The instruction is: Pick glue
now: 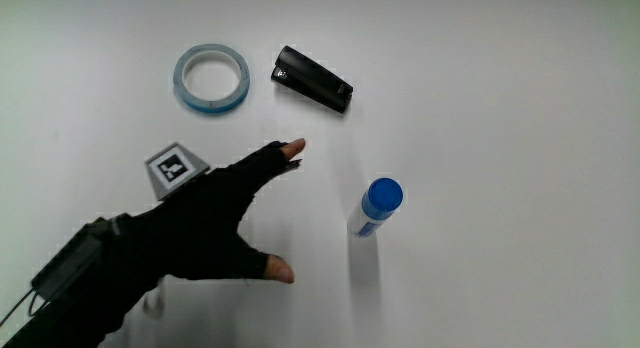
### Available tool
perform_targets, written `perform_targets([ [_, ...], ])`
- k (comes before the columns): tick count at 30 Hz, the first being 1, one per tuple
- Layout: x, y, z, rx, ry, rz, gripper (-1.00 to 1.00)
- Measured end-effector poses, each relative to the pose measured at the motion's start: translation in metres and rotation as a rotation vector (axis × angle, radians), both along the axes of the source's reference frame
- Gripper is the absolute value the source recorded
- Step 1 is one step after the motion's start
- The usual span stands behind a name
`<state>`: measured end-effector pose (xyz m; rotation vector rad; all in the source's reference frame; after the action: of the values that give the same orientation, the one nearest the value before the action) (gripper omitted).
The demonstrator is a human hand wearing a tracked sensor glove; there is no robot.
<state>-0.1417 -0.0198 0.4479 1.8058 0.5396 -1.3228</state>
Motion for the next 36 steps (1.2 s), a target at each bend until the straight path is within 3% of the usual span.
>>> perform_targets([
  [1,0.003,0.000,0.003,0.006,0.014,-0.006,0.00],
  [2,0.006,-0.001,0.006,0.005,-0.035,-0.001,0.00],
  [4,0.014,-0.001,0.009,-0.020,-0.048,-0.005,0.00],
  [8,0.028,-0.002,0.025,-0.010,0.001,0.001,0.00],
  [9,0.032,-0.001,0.026,-0.033,0.017,-0.009,0.00],
  [13,0.046,-0.001,0.035,-0.016,0.040,-0.003,0.00],
  [15,0.052,-0.001,0.041,0.021,0.055,0.001,0.00],
  [16,0.054,-0.001,0.043,0.009,0.048,-0.006,0.00],
  [19,0.059,-0.001,0.053,0.034,0.103,-0.031,0.00],
  [21,0.062,0.001,0.056,0.006,0.121,-0.050,0.00],
  [32,0.071,0.003,0.064,0.019,0.126,-0.052,0.00],
  [36,0.071,0.002,0.064,0.048,0.090,-0.082,0.27],
])
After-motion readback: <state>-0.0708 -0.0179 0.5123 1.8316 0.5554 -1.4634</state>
